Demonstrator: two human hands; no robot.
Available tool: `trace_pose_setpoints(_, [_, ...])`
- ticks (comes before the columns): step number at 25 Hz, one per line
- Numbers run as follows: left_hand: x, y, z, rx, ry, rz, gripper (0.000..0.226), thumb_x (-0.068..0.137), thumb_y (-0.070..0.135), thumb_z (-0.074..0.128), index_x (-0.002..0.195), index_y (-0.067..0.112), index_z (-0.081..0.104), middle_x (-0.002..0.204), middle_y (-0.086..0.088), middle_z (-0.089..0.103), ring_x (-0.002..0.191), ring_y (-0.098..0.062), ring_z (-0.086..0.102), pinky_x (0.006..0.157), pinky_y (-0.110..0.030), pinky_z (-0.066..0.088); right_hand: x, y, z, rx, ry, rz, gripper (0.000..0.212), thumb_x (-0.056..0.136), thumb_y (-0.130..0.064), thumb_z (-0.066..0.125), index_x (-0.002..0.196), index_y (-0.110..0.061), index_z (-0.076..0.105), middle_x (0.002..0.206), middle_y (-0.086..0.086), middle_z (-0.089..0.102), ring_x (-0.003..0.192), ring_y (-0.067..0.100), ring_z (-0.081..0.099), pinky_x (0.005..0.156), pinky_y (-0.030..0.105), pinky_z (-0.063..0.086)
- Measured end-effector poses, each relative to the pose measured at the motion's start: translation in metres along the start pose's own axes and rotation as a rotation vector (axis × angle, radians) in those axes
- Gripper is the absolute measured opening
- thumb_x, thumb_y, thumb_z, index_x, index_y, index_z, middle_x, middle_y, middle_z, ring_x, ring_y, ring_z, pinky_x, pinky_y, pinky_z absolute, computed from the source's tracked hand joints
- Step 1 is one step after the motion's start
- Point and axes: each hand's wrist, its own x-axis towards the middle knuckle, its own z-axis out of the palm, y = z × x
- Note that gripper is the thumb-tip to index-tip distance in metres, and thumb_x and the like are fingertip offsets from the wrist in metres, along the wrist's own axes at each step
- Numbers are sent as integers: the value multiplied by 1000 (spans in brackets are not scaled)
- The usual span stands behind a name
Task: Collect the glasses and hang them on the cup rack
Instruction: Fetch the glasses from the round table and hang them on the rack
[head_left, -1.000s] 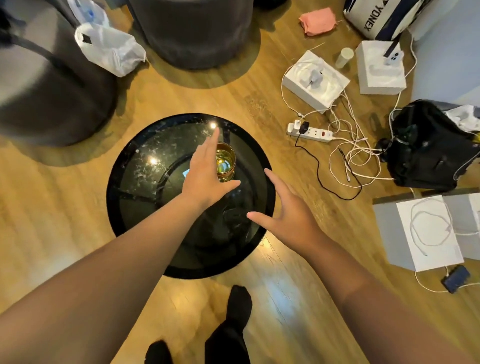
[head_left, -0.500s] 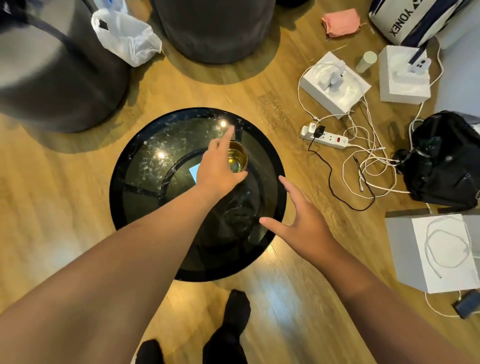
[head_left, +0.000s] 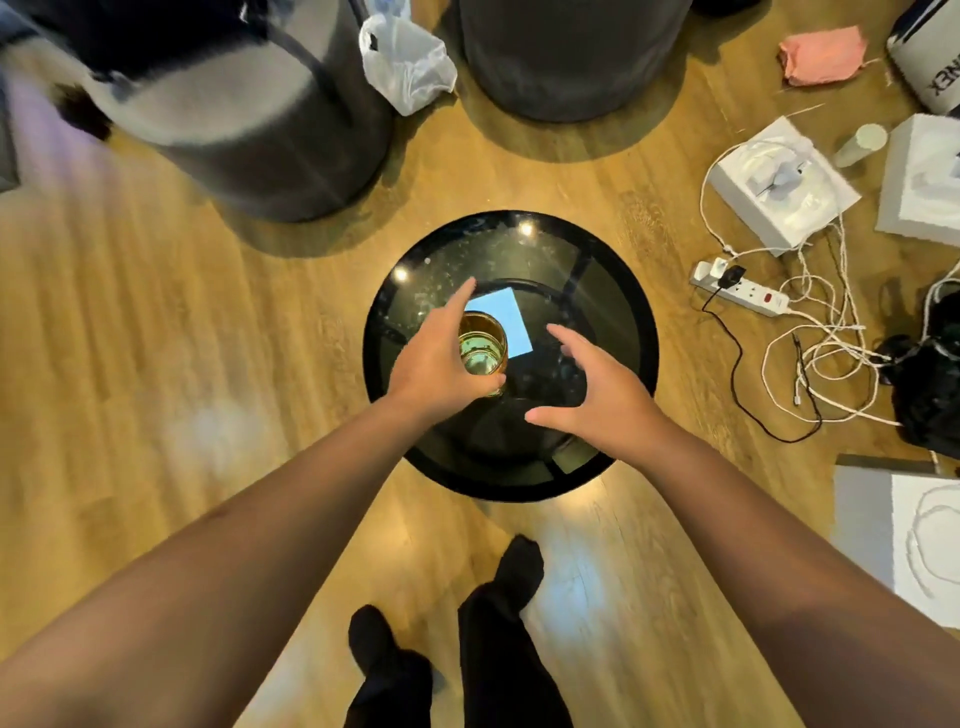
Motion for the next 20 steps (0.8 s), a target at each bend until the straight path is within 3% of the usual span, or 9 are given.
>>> trace_pose_setpoints(3, [-34,-3,-59,-48,42,-16,126,63,51,95,160,45,16,153,8,50,137,-14,52,103,-37,54,-8,-51,4,-78,-83,-48,107,76,-48,92,161,-49,25,166,-5,41,151,22,41,113,42,44])
trace_pose_setpoints(6, [-70,0,-131,-76,102,-11,122,64,53,93,161,43,19,149,8,53,130,-13,57,96,-41,60,-21,-119,15,-136,-165,-137,110,76,-50,92,161,-49,22,166,-5,40,150,22,42,112,41,45])
trace_pose_setpoints(10, [-119,2,-217,-77,204,9,120,63,58,89,160,46,19,145,8,56,126,-13,59,90,-34,61,-35,-212,34,-98,-197,-261,113,75,-45,94,162,-44,23,165,-4,42,149,23,43,114,45,48])
trace_pose_setpoints(14, [-182,-3,-302,-60,297,3,118,65,64,86,161,44,21,145,9,59,127,-15,60,92,-38,61,-69,-312,57,26,-199,-419,98,78,-38,93,156,-42,35,152,-14,52,131,6,47,90,16,47])
trace_pose_setpoints(18, [-259,-17,-374,-59,376,-31,113,68,72,79,161,45,21,147,7,59,128,-17,60,90,-34,59,-120,-397,91,103,-271,-485,92,77,-25,95,151,-32,41,135,-16,59,123,5,57,90,16,52])
trace_pose_setpoints(20, [-309,-32,-415,-57,411,-40,114,68,74,78,161,46,20,148,6,58,128,-18,60,83,-25,53,-155,-442,115,101,-325,-513,93,77,-26,95,150,-34,39,129,-20,57,119,3,58,85,13,52])
